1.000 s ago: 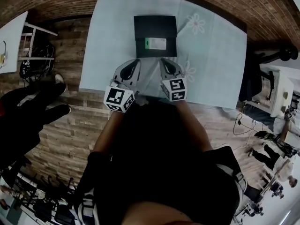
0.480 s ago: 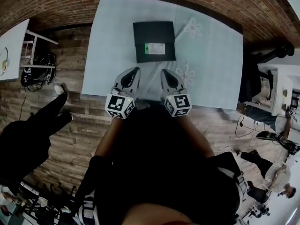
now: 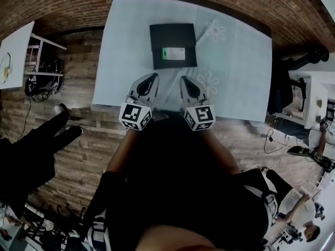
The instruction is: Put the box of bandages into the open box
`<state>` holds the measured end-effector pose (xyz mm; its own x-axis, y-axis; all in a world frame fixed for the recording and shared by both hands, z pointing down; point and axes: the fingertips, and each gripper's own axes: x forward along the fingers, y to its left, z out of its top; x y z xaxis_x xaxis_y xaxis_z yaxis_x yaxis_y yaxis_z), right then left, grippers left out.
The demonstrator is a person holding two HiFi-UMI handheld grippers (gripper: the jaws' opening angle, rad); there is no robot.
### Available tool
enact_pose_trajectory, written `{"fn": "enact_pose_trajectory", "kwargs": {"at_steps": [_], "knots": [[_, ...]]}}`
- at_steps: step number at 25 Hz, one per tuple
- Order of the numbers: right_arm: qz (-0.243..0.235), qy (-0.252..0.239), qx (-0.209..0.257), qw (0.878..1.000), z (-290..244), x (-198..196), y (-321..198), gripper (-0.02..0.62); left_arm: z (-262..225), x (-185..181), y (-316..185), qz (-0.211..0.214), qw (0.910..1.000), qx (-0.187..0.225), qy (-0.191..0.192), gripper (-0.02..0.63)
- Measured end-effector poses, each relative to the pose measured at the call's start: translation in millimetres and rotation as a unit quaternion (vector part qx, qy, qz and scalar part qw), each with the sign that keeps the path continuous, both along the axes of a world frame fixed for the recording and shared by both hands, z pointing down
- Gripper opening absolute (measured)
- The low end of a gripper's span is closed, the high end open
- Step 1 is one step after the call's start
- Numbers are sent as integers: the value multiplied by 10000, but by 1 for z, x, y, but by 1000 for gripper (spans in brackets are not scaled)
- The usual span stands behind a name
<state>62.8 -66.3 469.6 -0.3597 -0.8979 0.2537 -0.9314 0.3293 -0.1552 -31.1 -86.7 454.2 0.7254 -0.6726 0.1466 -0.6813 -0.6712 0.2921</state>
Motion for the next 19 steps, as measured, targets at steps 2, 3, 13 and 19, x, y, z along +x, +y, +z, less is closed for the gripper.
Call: {"fn": "enact_pose_trajectory", "kwargs": {"at_steps": [2,3,13,19], "knots": [[-5,-12,10,10000,-2,1,0,26,0,1,-1,-1,10000,-6,-7,35],[-12,-17,12,10000,-2,1,-1,26,0,1,-1,-5,10000,-13,-9,35],[-28,-10,27,10000,-3,3,1,26,2,5,-1,23,10000,-36,-21,35],[-59,-8,31,10000,-2,2,-2,26,3,7,-3,35,10000,-45,-17,35]]}}
